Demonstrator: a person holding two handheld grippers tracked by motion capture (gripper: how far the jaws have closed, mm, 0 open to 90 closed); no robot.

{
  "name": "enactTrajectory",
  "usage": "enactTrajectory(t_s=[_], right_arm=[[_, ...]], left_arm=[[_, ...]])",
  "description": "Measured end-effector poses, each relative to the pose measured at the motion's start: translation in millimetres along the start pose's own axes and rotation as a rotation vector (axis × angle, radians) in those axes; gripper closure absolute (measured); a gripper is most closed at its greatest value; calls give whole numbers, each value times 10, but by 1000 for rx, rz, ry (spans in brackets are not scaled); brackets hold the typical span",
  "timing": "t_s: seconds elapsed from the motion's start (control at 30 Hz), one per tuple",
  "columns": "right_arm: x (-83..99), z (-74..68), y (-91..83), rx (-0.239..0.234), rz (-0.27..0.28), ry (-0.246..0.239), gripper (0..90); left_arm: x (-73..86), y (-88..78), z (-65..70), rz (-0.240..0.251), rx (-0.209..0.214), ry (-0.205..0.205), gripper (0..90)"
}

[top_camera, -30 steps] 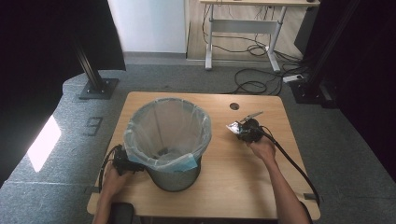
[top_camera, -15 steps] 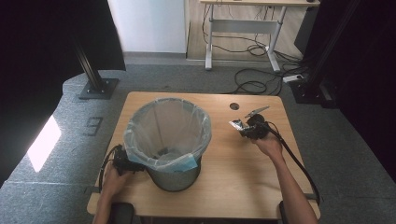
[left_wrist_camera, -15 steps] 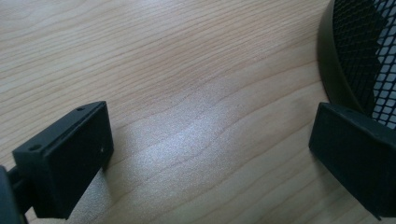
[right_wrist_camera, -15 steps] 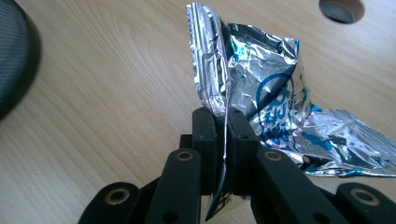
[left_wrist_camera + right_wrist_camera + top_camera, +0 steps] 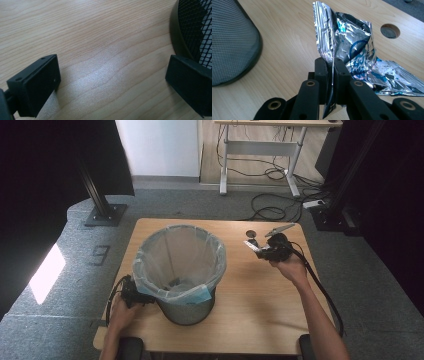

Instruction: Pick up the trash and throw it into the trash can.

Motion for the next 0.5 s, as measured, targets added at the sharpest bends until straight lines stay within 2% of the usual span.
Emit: enactTrajectory(t_s=[0.3,0.5], right_arm=[[-127,-89,-107,-16,6,-7,832],[-276,-172,-241,-32,27,-22,832]], left_arm=[[0,0,0,0,0,0,0],[0,0,0,0,0,0,0]])
Point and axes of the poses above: each handheld gripper's, and its own axes: y roughly forward along the jaws, x roughly out of its underside, z roughly to its right, the point moved 8 cm from there along y, roughly forward along the jaws, and after that the axes turned 13 degrees about -x, right-handed, at the moved point
